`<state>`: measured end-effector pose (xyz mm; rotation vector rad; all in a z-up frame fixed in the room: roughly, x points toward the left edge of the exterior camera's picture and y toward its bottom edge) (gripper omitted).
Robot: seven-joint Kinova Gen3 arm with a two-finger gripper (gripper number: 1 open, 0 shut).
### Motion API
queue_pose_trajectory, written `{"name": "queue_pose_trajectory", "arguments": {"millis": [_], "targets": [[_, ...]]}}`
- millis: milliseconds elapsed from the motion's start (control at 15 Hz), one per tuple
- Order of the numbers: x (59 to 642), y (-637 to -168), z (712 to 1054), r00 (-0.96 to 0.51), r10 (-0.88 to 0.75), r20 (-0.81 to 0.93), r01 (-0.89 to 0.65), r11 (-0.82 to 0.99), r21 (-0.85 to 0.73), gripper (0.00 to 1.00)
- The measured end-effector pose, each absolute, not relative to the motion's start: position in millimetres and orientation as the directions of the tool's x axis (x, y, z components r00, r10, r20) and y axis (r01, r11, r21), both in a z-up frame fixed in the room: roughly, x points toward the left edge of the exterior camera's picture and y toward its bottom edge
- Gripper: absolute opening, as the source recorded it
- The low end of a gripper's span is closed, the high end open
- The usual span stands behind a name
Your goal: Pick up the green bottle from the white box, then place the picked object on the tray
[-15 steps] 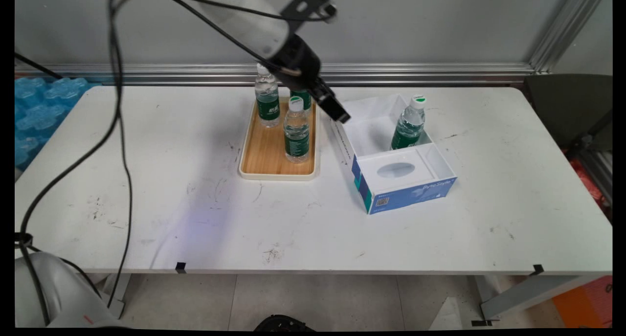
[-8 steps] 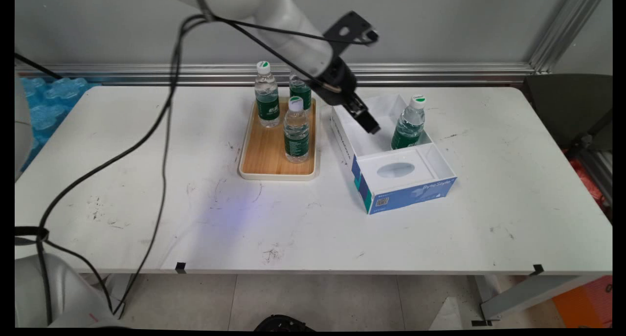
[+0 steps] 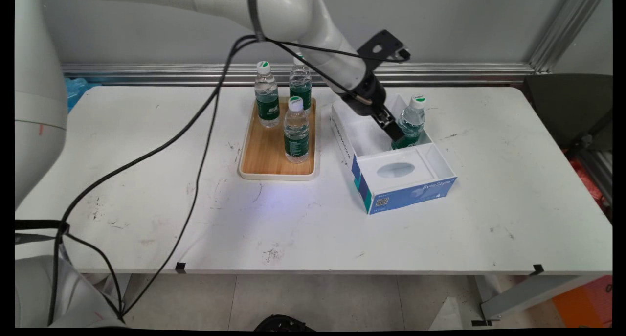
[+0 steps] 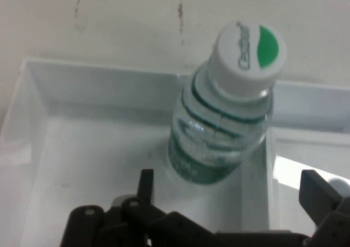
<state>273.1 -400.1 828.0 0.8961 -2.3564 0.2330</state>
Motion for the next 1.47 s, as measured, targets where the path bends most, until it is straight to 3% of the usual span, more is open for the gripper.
{"name": "queue_pose_trajectory", "arguments": {"millis": [667, 733, 1133, 1467], "targets": [[245, -428, 808, -0.607, -0.511, 0.609, -0.623, 0.781, 0.034, 1.0], [244, -429, 807, -0.607, -0.509, 0.61, -0.623, 0.781, 0.033, 0.0], [247, -429, 812, -0.604, -0.504, 0.618, -0.627, 0.778, 0.022, 0.0], [257, -420, 843, -0.579, -0.501, 0.644, -0.644, 0.765, 0.016, 0.0]]}}
